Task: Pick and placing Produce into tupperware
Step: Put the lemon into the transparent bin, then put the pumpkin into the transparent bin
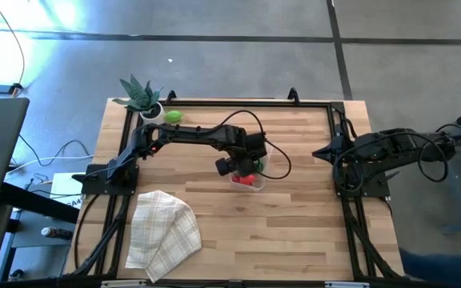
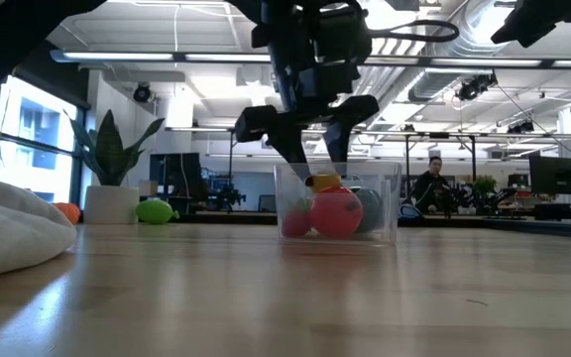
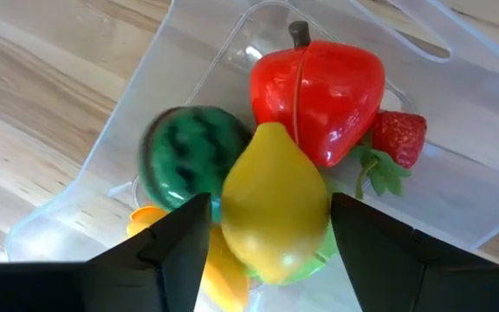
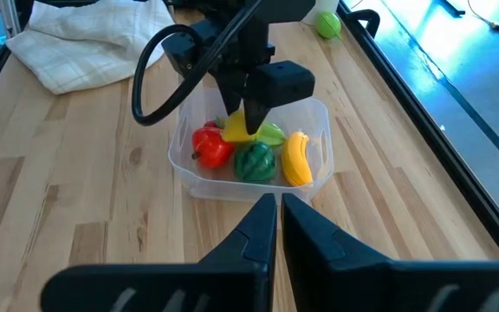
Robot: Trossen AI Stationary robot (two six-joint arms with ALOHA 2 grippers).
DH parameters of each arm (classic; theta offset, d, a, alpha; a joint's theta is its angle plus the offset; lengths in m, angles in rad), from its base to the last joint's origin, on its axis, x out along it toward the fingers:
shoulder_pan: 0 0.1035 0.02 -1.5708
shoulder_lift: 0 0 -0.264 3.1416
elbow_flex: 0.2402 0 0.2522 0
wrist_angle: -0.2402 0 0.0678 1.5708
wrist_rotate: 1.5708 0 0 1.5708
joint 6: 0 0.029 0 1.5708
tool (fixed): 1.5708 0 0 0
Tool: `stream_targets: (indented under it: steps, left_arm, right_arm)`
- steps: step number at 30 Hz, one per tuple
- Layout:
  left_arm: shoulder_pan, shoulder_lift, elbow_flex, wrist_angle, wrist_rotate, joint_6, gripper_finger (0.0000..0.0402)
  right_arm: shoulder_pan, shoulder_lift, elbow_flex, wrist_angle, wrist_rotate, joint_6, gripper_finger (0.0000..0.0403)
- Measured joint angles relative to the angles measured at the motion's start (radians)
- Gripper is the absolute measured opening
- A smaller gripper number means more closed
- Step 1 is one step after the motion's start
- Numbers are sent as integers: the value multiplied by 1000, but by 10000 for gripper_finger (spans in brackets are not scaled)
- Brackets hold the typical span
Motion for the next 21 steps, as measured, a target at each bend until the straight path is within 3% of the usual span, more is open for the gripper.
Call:
stream_targets:
  steps: [6,13,21]
  left_arm:
    - [0,0,0,10,-7,-16,248]
    - [0,0,2,14,-63,-12,239]
    - [-10,0,160,-123,-159,-41,220]
  right_arm:
    - [0,0,0,0,0,0,11]
    - [0,0,0,0,0,0,11]
    - [0,0,0,0,0,0,11]
